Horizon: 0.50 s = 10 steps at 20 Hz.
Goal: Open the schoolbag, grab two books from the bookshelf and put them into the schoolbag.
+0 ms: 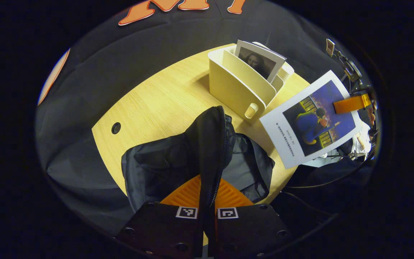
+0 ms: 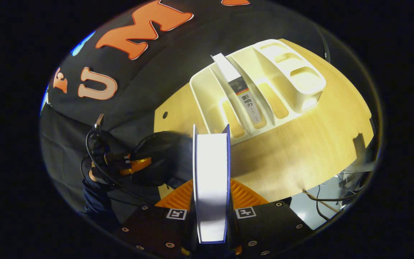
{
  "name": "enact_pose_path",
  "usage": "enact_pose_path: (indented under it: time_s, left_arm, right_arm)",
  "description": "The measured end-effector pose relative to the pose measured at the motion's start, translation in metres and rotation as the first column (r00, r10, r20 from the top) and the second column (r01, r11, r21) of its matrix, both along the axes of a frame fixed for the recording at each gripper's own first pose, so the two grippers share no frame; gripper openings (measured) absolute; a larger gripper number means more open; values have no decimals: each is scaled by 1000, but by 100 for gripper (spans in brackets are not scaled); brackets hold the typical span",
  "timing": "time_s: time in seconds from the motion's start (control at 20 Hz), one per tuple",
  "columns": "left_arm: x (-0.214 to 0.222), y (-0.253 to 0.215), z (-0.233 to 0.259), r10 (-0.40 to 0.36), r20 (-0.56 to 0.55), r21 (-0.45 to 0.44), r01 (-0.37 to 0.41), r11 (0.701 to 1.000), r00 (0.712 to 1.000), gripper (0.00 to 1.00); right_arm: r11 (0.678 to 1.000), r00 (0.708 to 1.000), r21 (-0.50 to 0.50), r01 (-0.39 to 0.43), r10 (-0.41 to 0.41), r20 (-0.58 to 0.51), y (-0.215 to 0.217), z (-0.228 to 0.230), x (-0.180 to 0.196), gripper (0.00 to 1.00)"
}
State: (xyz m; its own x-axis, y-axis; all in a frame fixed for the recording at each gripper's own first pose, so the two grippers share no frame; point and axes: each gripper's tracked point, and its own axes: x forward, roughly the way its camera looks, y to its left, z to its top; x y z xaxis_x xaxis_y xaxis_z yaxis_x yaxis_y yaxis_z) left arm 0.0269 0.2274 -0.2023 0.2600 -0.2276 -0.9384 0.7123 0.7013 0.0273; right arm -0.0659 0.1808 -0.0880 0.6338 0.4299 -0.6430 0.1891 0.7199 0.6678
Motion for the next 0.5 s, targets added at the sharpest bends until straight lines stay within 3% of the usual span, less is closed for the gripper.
enact_pose_path:
  time_s: [0.5]
  left_arm:
    - [9,11,26,77,19,-59,-76,995,997,6]
  right_arm:
    - [985,994,148,-86,75,83,79,-4,50,34]
